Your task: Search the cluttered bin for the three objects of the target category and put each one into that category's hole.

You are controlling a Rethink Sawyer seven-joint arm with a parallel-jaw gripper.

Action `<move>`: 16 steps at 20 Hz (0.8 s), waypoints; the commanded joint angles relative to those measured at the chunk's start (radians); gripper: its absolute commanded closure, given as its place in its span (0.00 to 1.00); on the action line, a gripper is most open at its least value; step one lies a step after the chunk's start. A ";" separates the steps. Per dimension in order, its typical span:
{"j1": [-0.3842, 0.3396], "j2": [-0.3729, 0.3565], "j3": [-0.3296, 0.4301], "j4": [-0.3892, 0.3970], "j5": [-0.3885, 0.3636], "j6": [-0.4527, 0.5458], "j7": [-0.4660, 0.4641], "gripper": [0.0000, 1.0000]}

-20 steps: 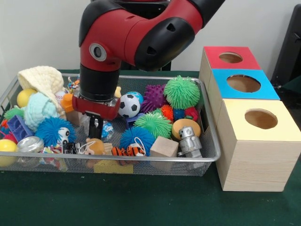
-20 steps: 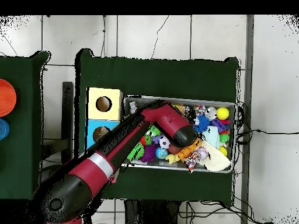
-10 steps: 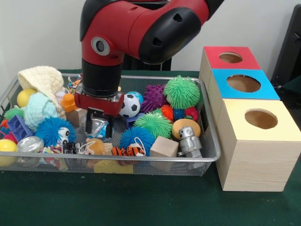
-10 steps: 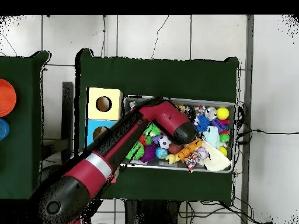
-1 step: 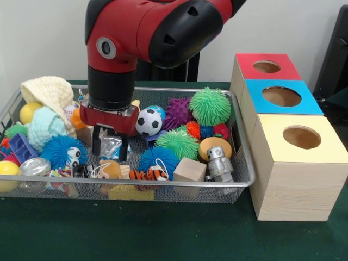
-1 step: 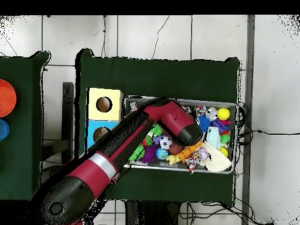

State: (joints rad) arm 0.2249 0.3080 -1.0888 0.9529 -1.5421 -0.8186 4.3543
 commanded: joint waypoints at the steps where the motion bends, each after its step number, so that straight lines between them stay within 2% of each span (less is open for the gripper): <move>1: 0.003 -0.038 0.144 0.043 0.071 0.000 0.012 0.00; 7: 0.033 -0.121 0.161 0.186 0.094 -0.009 -0.054 0.00; 12: 0.031 -0.146 0.178 0.196 0.064 -0.055 -0.048 0.00; 16: 0.014 -0.138 0.200 0.196 0.058 -0.038 -0.068 0.00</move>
State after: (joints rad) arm 0.2616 0.1855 -1.0743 1.1025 -1.5313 -0.8188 4.3543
